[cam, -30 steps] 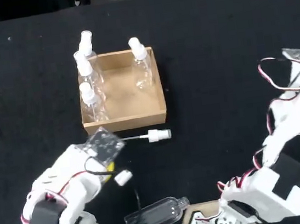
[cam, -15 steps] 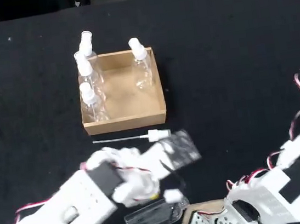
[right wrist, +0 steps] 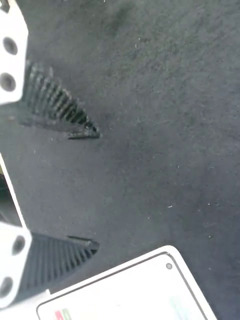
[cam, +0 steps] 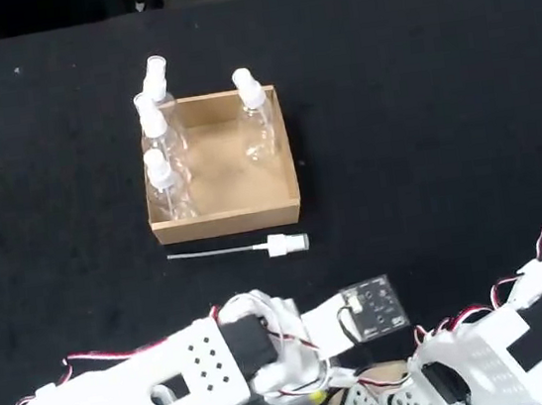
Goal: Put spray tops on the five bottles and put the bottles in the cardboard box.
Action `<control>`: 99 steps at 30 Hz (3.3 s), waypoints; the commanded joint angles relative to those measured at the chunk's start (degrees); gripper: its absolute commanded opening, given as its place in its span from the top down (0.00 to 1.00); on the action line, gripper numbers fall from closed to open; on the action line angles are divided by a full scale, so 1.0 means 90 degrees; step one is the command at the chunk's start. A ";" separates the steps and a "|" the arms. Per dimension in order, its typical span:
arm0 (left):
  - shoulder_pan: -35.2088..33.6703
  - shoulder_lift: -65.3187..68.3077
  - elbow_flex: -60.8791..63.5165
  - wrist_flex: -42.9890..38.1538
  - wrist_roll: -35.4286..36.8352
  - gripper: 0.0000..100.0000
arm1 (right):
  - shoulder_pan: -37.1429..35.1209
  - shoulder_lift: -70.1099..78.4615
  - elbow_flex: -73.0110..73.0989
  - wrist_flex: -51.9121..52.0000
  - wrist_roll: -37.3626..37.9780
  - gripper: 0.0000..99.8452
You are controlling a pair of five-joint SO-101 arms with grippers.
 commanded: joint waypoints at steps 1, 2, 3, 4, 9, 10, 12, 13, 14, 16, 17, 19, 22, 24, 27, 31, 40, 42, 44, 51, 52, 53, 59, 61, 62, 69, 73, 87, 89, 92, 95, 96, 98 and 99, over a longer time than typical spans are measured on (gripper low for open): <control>0.0122 0.0010 0.0181 -0.0234 0.0059 0.72 | 0.0147 -0.0044 -0.0308 -0.0117 0.0068 0.71; 0.0122 0.0010 0.0249 -0.0225 0.0059 0.72 | 0.0147 -0.0044 -0.0308 -0.0117 0.0059 0.71; 0.0122 0.0010 0.0327 -0.0225 0.0059 0.72 | 0.0137 -0.0044 -0.0317 -0.0117 0.0049 0.71; 0.0122 0.0010 0.0386 -0.0225 0.0059 0.72 | 0.0137 -0.0044 -0.0317 -0.0117 0.0049 0.71; 0.0063 0.0010 0.0777 -0.0615 0.0098 0.72 | 0.0107 -0.0044 -0.0308 -0.0117 0.0029 0.71; 0.0044 0.0010 0.0913 -0.0830 0.0098 0.72 | 0.0107 -0.0044 -0.0308 -0.0117 0.0020 0.71; 0.0054 0.0010 0.1226 -0.1270 0.0098 0.72 | 0.0098 -0.0044 -0.0308 -0.0117 0.0020 0.71; 0.0063 0.0010 0.1372 -0.1465 0.0098 0.72 | 0.0098 -0.0044 -0.0308 -0.0117 0.0020 0.71; 0.0073 0.0010 0.1470 -0.1602 0.0107 0.73 | 0.0107 -0.0044 -0.0308 -0.0117 0.0020 0.71; 0.0024 -0.0059 0.1519 -0.1661 0.0107 0.73 | 0.0127 -0.0044 -0.0308 -0.0117 0.0039 0.71; 0.0024 -0.0059 0.1470 -0.1621 0.0107 0.73 | 0.0137 -0.0044 -0.0308 -0.0117 0.0039 0.71; 0.0024 -0.0068 0.1275 -0.1416 0.0107 0.74 | 0.0137 -0.0044 -0.0308 -0.0117 0.0049 0.71; 0.0024 -0.0068 0.1079 -0.1241 0.0088 0.82 | 0.0127 -0.0044 -0.0308 -0.0117 0.0049 0.71; 0.0024 -0.0068 0.1040 -0.1221 0.0078 0.89 | 0.0117 -0.0044 -0.0308 -0.0117 0.0029 0.71; -0.0024 -0.0068 0.1001 -0.1143 0.0049 0.95 | 0.0098 -0.0044 -0.0308 -0.0117 0.0020 0.71; -0.0767 -0.0068 0.0737 -0.0518 -0.0264 0.90 | 0.0088 -0.0044 -0.0308 -0.0117 0.0029 0.71; -0.3404 -0.0068 -0.0308 0.1377 -0.1465 0.88 | -0.0234 -0.0103 -0.0308 -0.0059 0.0068 0.71; -0.3795 -0.0020 -0.0405 0.1631 -0.1866 0.88 | -0.0352 -0.0112 -0.0327 0.0039 0.0049 0.71; -0.4176 0.0010 -0.0181 0.1504 -0.2237 0.88 | -0.0518 -0.0112 -0.0347 0.0264 0.0049 0.71; -0.4352 -0.0059 0.0874 0.0352 -0.2012 0.74 | -0.1026 -0.0112 -0.0357 0.0508 0.0020 0.71; -0.4352 -0.0068 0.0864 0.0332 -0.1993 0.74 | -0.1065 -0.0112 -0.0347 0.0508 0.0020 0.71; -0.4352 -0.0039 0.0816 0.0332 -0.2002 0.76 | -0.1084 -0.0112 -0.0337 0.0508 0.0020 0.71; -0.4410 0.0000 0.0200 0.1074 -0.2002 0.81 | -0.1045 -0.0112 -0.0357 0.0469 0.0020 0.71; -0.4410 0.0000 0.0005 0.1221 -0.2002 0.80 | -0.1045 -0.0112 -0.0327 0.0469 0.0020 0.71; -0.4410 0.0000 -0.0073 0.1270 -0.2002 0.78 | -0.1045 -0.0112 -0.0327 0.0488 0.0020 0.71; -0.4381 0.0000 -0.0171 0.1436 -0.2286 0.67 | -0.1055 -0.0112 -0.0317 0.0469 0.0020 0.71; -0.4469 -0.0049 -0.0093 0.1504 -0.2589 0.68 | -0.1055 -0.0112 -0.0327 0.0479 0.0020 0.71; -0.5582 -0.0068 0.1011 0.1084 -0.2432 0.68 | -0.1104 -0.0112 -0.0357 0.0469 0.0020 0.71; -0.5573 -0.0068 0.1138 0.1084 -0.2442 0.68 | -0.1104 -0.0112 -0.0357 0.0469 0.0020 0.71; -0.5592 -0.0068 0.1275 0.0918 -0.2442 0.68 | -0.1104 -0.0112 -0.0357 0.0479 0.0020 0.71; -0.5563 -0.0068 0.1470 0.0567 -0.2442 0.68 | -0.1104 -0.0112 -0.0337 0.0469 0.0039 0.71; -0.5563 -0.0068 0.1529 0.0469 -0.2442 0.68 | -0.1104 -0.0112 -0.0337 0.0469 0.0049 0.71; -0.5563 -0.0068 0.1548 0.0381 -0.2442 0.68 | -0.1104 -0.0112 -0.0337 0.0469 0.0059 0.71; -0.5563 -0.0068 0.1529 0.0400 -0.2442 0.70 | -0.1104 -0.0112 -0.0337 0.0469 0.0059 0.71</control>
